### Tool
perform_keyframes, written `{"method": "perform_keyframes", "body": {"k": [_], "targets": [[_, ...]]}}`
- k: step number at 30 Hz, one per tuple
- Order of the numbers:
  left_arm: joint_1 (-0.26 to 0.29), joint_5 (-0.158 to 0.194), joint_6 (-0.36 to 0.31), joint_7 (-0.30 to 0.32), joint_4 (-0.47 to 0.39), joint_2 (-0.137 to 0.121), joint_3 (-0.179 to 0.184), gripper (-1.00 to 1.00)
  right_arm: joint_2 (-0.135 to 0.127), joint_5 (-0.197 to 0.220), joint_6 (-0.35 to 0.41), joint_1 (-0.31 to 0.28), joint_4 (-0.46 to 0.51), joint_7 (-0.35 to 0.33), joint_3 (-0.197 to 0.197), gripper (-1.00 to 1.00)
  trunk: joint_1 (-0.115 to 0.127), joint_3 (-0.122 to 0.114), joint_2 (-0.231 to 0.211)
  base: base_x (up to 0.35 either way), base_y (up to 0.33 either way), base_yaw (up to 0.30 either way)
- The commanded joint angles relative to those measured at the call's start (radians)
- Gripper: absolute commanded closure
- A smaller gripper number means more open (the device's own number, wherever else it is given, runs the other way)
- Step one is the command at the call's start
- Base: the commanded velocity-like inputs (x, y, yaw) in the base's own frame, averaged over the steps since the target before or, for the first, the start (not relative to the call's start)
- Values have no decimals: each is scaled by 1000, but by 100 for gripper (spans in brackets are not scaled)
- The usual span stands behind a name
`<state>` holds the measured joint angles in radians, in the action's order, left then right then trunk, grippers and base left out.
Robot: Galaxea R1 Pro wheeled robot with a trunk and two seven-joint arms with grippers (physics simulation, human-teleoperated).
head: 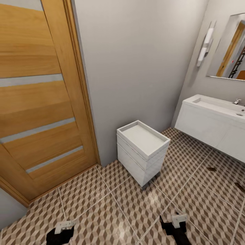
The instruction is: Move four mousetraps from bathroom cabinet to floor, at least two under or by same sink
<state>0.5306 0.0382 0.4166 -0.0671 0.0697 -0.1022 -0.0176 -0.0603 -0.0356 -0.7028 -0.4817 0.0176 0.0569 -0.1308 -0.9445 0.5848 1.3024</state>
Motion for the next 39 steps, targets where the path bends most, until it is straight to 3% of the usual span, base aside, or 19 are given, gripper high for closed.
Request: {"method": "perform_keyframes", "body": {"k": [1, 3, 7, 11, 16, 23, 28, 33, 37, 39], "targets": [[2, 3, 7, -29, 4, 4, -2, -100, 14, -3, -29, 16, -1, 9, -4, -100, 0, 1, 1, 0, 0, 0], [2, 3, 8, -49, 3, 8, -2, -100, 30, -3, -66, 30, -1, 15, -4, -100, 0, 1, 1, 0, 0, 0], [1, 7, 8, -75, 3, 10, -7, -100, 91, -4, -191, 74, -2, 66, -4, -100, 0, 1, 1, 0, 0, 0], [1, 21, 10, -81, 3, 9, -18, -100, 115, -5, -230, 94, -2, 149, -4, -100, 0, 1, 1, 0, 0, 0], [1, 28, 29, -79, 6, 8, -23, -100, 120, -6, -229, 102, -1, 201, -4, -100, 0, 1, 1, 0, 0, 0], [1, 30, 180, -73, 11, -1, -24, -100, 121, -6, -224, 104, 0, 213, -5, -100, 0, 1, 1, 0, 0, 0], [-21, 30, 220, -72, 11, -7, -24, -100, 96, -6, -218, 104, 1, 215, -4, -100, 0, 1, 1, 0, 0, 0], [-40, 29, 242, -62, 12, -20, -24, -100, 46, -5, -212, 104, 2, 213, -4, -100, 0, 1, 1, 0, 0, 0], [-48, 29, 255, -16, 12, -24, -23, -100, 5, -3, -211, 104, 3, 210, -4, -100, 0, 1, 1, 0, 0, 0], [-54, 29, 257, 0, 12, -25, -23, -100, -1, -3, -210, 104, 3, 210, -4, -100, 0, 1, 1, 0, 0, 0]]}}
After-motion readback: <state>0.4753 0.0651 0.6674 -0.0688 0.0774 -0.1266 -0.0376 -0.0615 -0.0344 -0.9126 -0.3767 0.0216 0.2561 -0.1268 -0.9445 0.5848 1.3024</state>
